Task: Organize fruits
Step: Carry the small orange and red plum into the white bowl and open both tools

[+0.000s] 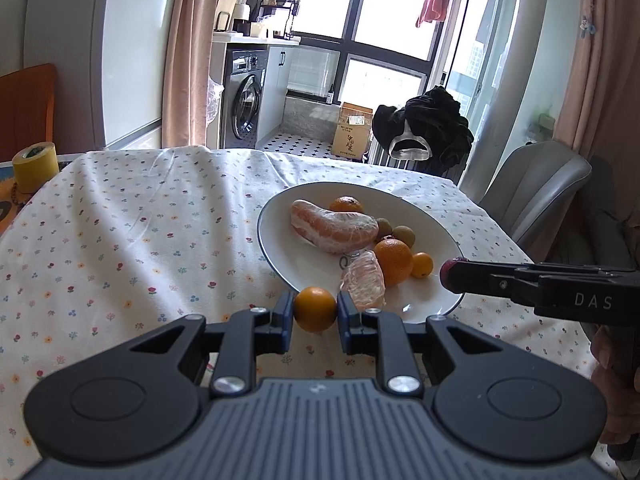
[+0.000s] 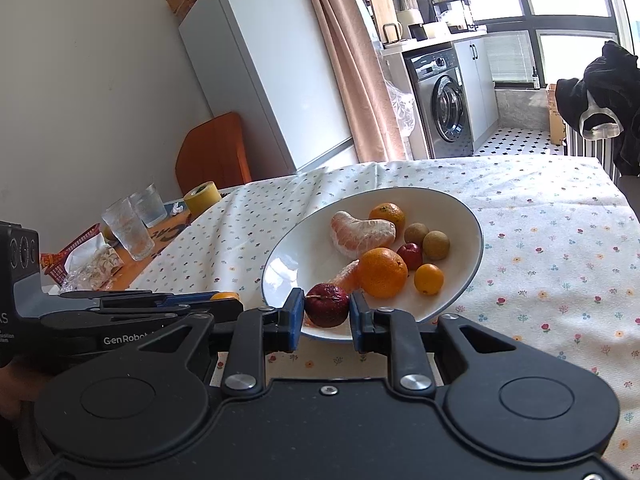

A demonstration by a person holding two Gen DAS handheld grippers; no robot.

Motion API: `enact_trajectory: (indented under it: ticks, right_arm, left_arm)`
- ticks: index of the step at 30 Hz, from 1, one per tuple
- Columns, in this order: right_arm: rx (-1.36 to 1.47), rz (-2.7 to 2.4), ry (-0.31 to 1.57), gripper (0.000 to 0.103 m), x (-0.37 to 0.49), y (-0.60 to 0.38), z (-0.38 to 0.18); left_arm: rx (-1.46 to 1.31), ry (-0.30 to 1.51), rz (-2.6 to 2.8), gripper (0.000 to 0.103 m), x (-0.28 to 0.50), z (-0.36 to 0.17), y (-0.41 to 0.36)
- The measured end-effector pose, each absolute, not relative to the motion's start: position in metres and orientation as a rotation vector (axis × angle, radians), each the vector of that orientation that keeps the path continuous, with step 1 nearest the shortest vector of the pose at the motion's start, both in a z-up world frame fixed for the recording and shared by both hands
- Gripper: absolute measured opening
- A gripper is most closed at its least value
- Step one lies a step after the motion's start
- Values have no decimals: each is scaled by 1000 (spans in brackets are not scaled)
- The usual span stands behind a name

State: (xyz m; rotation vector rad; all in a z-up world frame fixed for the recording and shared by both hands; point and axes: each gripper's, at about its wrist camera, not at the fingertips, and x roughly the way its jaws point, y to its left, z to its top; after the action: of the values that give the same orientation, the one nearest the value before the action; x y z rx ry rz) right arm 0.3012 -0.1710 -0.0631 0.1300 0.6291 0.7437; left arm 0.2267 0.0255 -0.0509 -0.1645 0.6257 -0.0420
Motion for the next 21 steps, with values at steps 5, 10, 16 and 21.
enact_trajectory:
  ticks: [5,10,16,21]
  right_arm:
    - [155,738,617,26,312,-170,-62]
    - [174,722,615,37,316,-174,-64]
    - [181,705,641,37,317,-181,-72]
    - [187,702,650,37,316,-184,-76]
  left_arm:
    - [-154,612,-49,21,238,-46,24]
    - [-147,607,-58,21,251,-46,20]
    - [-151,613,-67,21,263,-49,16]
    - [-189,602,-39,28,264,-49,22]
